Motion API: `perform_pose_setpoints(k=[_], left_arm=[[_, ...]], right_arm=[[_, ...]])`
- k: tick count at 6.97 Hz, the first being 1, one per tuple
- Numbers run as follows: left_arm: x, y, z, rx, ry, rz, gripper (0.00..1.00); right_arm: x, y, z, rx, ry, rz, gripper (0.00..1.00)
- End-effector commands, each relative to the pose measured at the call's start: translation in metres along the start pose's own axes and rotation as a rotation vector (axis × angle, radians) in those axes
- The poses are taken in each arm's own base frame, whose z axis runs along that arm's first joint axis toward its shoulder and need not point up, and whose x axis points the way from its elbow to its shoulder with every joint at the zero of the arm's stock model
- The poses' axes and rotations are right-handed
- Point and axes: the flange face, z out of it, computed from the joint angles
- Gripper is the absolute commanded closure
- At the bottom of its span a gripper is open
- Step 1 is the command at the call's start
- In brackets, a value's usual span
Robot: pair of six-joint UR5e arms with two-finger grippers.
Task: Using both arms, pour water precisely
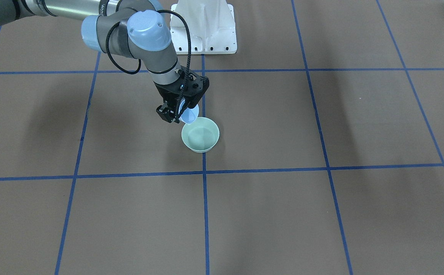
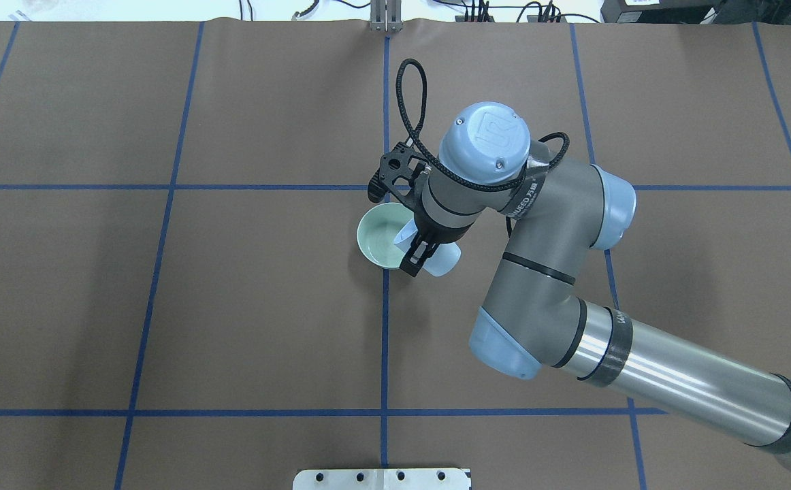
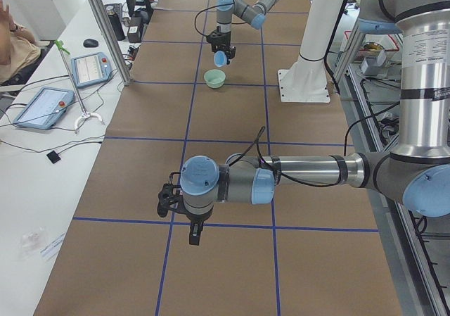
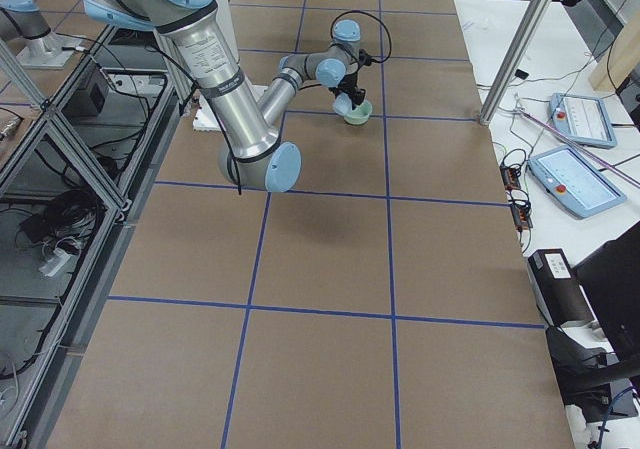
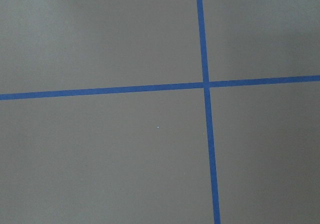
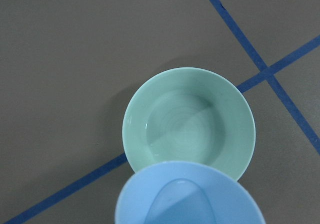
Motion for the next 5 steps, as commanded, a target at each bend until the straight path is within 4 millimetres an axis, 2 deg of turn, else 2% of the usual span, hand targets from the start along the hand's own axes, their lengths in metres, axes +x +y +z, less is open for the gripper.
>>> perform_pose_setpoints(k=[1,2,5], left_arm=[[-0.002,0.001,0.002,-0.003,0.0,-0.002,0.0],[-0.002,0.001,0.002,-0.003,0.0,-0.002,0.0],[-0.002,0.001,0.002,-0.005,0.0,-0.003,0.0]], right_arm=[[-0.005,-0.01,-0.002,-0.056,0.01,0.022,1.0],[-0.008,-0.02,-0.005,-0.088,0.017,0.035,1.0],[-0.009,-0.044,0.002,-0.168,0.038,0.067,1.0]])
